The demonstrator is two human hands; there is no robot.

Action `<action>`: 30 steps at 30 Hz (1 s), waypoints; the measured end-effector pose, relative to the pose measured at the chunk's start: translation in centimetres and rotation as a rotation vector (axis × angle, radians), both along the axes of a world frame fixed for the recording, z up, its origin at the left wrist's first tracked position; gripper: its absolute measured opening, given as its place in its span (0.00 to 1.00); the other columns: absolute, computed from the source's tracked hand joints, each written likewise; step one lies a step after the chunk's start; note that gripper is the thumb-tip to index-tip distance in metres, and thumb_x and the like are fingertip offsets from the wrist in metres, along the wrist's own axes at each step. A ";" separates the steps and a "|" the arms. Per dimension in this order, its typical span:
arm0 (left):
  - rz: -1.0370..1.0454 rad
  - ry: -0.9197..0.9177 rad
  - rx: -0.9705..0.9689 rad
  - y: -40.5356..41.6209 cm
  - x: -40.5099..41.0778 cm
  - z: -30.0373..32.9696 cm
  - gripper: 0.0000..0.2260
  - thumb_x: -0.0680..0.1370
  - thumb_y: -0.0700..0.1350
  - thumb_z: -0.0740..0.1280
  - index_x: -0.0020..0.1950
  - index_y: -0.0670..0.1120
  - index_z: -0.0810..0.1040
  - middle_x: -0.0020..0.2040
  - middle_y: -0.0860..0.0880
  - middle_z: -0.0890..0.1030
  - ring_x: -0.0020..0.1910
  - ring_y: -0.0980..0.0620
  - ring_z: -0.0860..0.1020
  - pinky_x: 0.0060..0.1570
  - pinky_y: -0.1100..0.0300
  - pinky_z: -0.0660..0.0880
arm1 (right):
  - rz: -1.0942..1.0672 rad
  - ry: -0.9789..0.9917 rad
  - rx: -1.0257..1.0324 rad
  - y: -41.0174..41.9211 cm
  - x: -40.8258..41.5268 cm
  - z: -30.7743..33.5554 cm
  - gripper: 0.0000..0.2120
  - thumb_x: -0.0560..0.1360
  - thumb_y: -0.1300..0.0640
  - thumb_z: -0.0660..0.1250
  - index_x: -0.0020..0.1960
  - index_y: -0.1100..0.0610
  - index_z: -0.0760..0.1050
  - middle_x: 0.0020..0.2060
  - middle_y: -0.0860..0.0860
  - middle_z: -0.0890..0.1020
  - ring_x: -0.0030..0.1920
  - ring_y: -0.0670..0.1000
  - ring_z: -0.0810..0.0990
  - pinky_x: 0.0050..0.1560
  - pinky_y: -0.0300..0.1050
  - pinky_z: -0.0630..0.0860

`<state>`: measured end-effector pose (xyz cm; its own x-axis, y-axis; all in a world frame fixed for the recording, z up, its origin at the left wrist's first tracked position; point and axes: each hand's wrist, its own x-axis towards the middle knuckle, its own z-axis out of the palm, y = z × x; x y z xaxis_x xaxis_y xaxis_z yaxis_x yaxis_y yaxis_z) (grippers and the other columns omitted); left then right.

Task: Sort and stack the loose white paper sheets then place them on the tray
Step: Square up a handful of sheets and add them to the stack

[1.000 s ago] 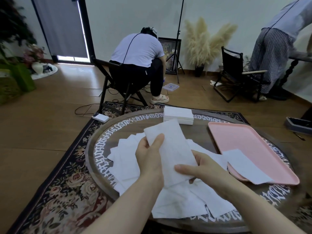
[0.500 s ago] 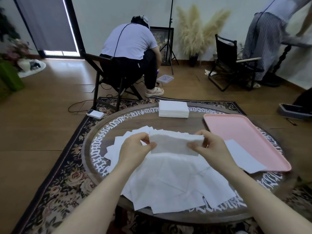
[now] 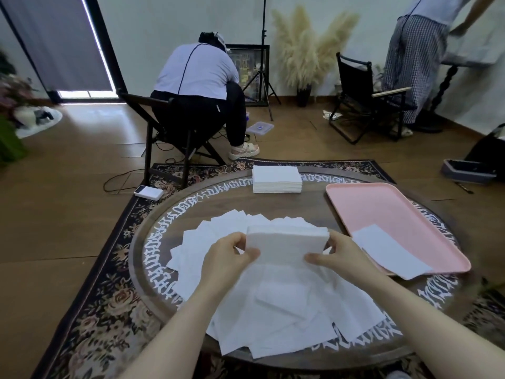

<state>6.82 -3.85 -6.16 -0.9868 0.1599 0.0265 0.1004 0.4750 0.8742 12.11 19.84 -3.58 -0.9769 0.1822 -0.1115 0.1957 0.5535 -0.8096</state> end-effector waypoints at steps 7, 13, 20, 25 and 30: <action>0.054 -0.139 0.293 1.6 -4.1 2.5 0.05 0.74 0.41 0.74 0.40 0.44 0.80 0.37 0.51 0.83 0.33 0.57 0.79 0.34 0.66 0.73 | -0.078 0.048 -0.178 0.5 -3.7 1.2 0.09 0.75 0.60 0.72 0.53 0.62 0.80 0.47 0.58 0.84 0.43 0.55 0.80 0.41 0.46 0.72; 0.093 -0.192 0.342 4.3 -10.8 4.1 0.04 0.78 0.41 0.69 0.44 0.43 0.76 0.36 0.47 0.81 0.24 0.55 0.77 0.23 0.64 0.70 | -0.215 0.008 -0.384 1.7 -10.8 1.3 0.08 0.76 0.58 0.71 0.41 0.58 0.75 0.33 0.51 0.79 0.36 0.52 0.77 0.39 0.42 0.76; 0.137 -0.077 0.267 8.2 -21.2 4.2 0.05 0.80 0.42 0.64 0.47 0.46 0.79 0.42 0.44 0.80 0.26 0.53 0.75 0.30 0.60 0.71 | -0.317 0.164 -0.296 3.4 -21.5 0.7 0.04 0.78 0.61 0.68 0.45 0.56 0.80 0.37 0.49 0.79 0.36 0.48 0.74 0.42 0.43 0.71; 0.133 -0.101 0.210 9.9 -26.1 1.9 0.10 0.82 0.42 0.61 0.60 0.42 0.77 0.57 0.44 0.80 0.29 0.52 0.78 0.23 0.63 0.68 | -0.403 0.157 -0.321 5.0 -26.8 -1.6 0.05 0.78 0.62 0.67 0.51 0.58 0.81 0.42 0.50 0.81 0.38 0.50 0.79 0.43 0.45 0.75; 0.121 -0.165 0.121 9.7 -27.6 -1.2 0.10 0.81 0.39 0.61 0.41 0.49 0.73 0.45 0.49 0.78 0.34 0.49 0.79 0.31 0.56 0.77 | -0.435 0.071 -0.396 5.8 -28.1 -4.2 0.06 0.77 0.63 0.69 0.53 0.58 0.78 0.48 0.55 0.80 0.42 0.54 0.78 0.32 0.42 0.71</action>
<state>-20.75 5.88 -7.36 -0.9911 0.0461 -0.1247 -0.0994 0.3656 0.9255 -16.02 25.61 -7.75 -0.8294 0.5255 -0.1897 0.2745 0.0876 -0.9576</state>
